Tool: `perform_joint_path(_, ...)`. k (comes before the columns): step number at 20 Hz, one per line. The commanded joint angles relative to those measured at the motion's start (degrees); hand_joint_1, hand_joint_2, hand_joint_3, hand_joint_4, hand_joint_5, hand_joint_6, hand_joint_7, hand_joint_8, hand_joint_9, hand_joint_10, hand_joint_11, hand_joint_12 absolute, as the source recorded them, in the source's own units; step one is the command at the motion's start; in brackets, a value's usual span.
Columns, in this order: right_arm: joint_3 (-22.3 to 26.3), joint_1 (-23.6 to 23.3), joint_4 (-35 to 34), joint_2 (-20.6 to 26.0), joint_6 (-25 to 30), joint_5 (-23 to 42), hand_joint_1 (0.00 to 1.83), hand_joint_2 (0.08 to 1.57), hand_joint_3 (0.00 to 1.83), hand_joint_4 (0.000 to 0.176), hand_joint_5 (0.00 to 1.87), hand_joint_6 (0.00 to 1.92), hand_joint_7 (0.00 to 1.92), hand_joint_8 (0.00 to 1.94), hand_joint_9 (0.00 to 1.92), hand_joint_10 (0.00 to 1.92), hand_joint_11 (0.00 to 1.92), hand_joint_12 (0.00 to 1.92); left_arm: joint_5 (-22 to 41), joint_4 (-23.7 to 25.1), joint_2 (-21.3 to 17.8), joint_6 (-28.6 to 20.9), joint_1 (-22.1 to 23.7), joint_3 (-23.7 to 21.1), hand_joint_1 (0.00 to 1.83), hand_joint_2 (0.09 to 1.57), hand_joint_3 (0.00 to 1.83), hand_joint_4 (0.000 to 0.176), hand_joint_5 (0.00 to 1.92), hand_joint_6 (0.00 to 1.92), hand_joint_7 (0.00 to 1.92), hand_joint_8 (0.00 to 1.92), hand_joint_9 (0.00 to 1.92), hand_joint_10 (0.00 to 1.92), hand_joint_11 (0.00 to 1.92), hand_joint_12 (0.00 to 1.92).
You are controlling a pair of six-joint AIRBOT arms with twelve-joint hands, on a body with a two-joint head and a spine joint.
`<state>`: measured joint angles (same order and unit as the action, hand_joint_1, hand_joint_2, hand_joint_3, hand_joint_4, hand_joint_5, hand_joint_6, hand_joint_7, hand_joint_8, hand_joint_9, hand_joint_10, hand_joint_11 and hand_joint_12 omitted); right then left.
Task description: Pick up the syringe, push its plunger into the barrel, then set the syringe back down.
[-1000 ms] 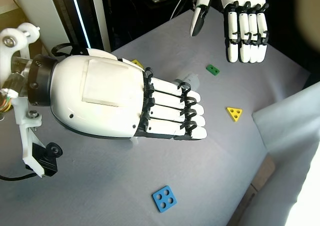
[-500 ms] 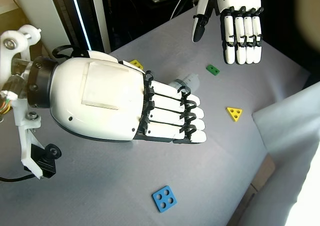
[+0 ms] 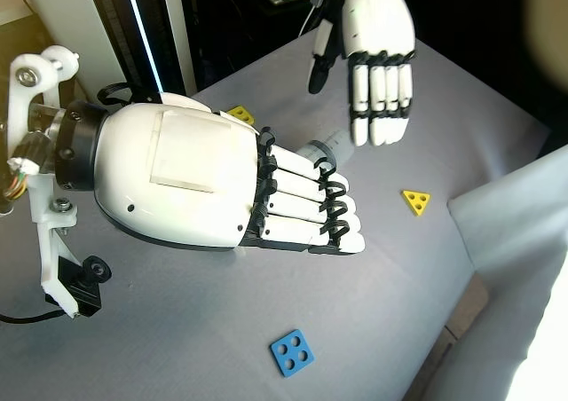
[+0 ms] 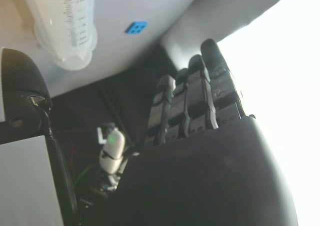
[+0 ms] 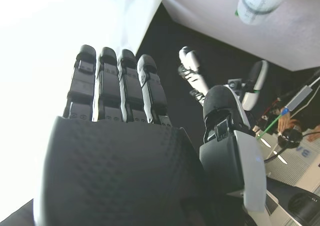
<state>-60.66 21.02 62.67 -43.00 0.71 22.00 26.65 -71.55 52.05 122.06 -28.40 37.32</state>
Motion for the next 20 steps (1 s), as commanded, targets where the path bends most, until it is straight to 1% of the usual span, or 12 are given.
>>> perform_joint_path(1, 0.29, -0.47, -2.43, 0.03, -0.23, 3.02, 0.00, 1.33, 0.01, 0.000, 0.10, 0.00, 0.05, 0.00, 0.01, 0.00, 0.00, 0.00, 6.27, 1.81, 1.71, 0.43, -0.13, 0.11, 1.16, 0.94, 0.01, 0.000, 0.10, 0.01, 0.03, 0.01, 0.05, 0.01, 0.00, 0.47)
perform_joint_path(6, 0.59, -0.30, -2.43, 0.03, -0.63, 3.01, 0.00, 1.33, 0.01, 0.000, 0.08, 0.00, 0.03, 0.00, 0.00, 0.00, 0.00, 0.00, 12.28, -0.94, 8.23, 2.31, -1.98, 1.31, 1.22, 0.98, 0.00, 0.000, 0.17, 0.01, 0.10, 0.01, 0.11, 0.01, 0.00, 0.59)
perform_joint_path(7, 0.64, -0.29, -2.43, 0.03, -0.66, 3.01, 0.00, 1.33, 0.01, 0.000, 0.07, 0.00, 0.03, 0.00, 0.00, 0.00, 0.00, 0.00, 13.26, -1.13, 9.44, 2.66, -2.05, 1.65, 1.29, 0.97, 0.00, 0.000, 0.18, 0.00, 0.11, 0.00, 0.11, 0.00, 0.00, 0.59)
perform_joint_path(8, 0.66, -0.27, -2.43, 0.03, -0.70, 3.01, 0.00, 1.33, 0.01, 0.000, 0.07, 0.00, 0.03, 0.00, 0.00, 0.00, 0.00, 0.00, 14.01, -1.55, 10.25, 2.86, -2.06, 1.94, 1.29, 0.97, 0.00, 0.000, 0.18, 0.00, 0.11, 0.00, 0.11, 0.00, 0.00, 0.59)
perform_joint_path(9, 0.66, -0.26, -2.43, 0.03, -0.76, 3.01, 0.00, 1.33, 0.00, 0.000, 0.05, 0.00, 0.02, 0.00, 0.00, 0.00, 0.00, 0.00, 14.60, -2.23, 11.25, 3.06, -2.06, 2.41, 1.27, 0.97, 0.00, 0.000, 0.17, 0.00, 0.13, 0.01, 0.14, 0.01, 0.00, 0.64)
perform_joint_path(12, 0.69, -0.23, -2.43, 0.03, -0.87, 3.01, 0.00, 1.33, 0.01, 0.000, 0.05, 0.00, 0.02, 0.00, 0.00, 0.00, 0.00, 0.00, 16.60, -3.45, 14.82, 4.36, -2.11, 4.44, 1.27, 0.97, 0.00, 0.000, 0.15, 0.00, 0.12, 0.00, 0.13, 0.00, 0.00, 0.60)
perform_joint_path(13, 0.69, -0.22, -2.43, 0.03, -0.92, 3.01, 0.00, 1.33, 0.01, 0.000, 0.05, 0.00, 0.01, 0.00, 0.00, 0.00, 0.00, 0.00, 17.07, -3.62, 15.80, 4.74, -2.15, 5.22, 1.31, 0.95, 0.00, 0.000, 0.16, 0.00, 0.12, 0.00, 0.14, 0.00, 0.00, 0.63)
perform_joint_path(15, 0.70, -0.22, -2.43, 0.03, -0.96, 3.01, 0.00, 1.33, 0.01, 0.000, 0.05, 0.00, 0.01, 0.00, 0.00, 0.00, 0.00, 0.00, 17.72, -3.72, 17.60, 5.39, -2.44, 6.87, 1.32, 0.94, 0.00, 0.000, 0.17, 0.00, 0.13, 0.00, 0.15, 0.00, 0.00, 0.66)
perform_joint_path(17, 0.72, -0.23, -2.43, 0.02, -0.97, 3.01, 0.00, 1.34, 0.01, 0.000, 0.06, 0.00, 0.02, 0.00, 0.00, 0.00, 0.00, 0.00, 17.89, -4.45, 19.26, 5.46, -2.97, 8.72, 1.29, 0.95, 0.00, 0.000, 0.16, 0.00, 0.12, 0.00, 0.14, 0.00, 0.00, 0.64)
perform_joint_path(20, 0.75, -0.21, -2.43, 0.02, -0.97, 3.01, 0.00, 1.35, 0.01, 0.000, 0.06, 0.01, 0.04, 0.01, 0.00, 0.00, 0.00, 0.00, 18.51, -5.41, 21.10, 5.60, -3.68, 10.41, 1.31, 0.95, 0.00, 0.000, 0.17, 0.00, 0.12, 0.00, 0.14, 0.00, 0.00, 0.66)
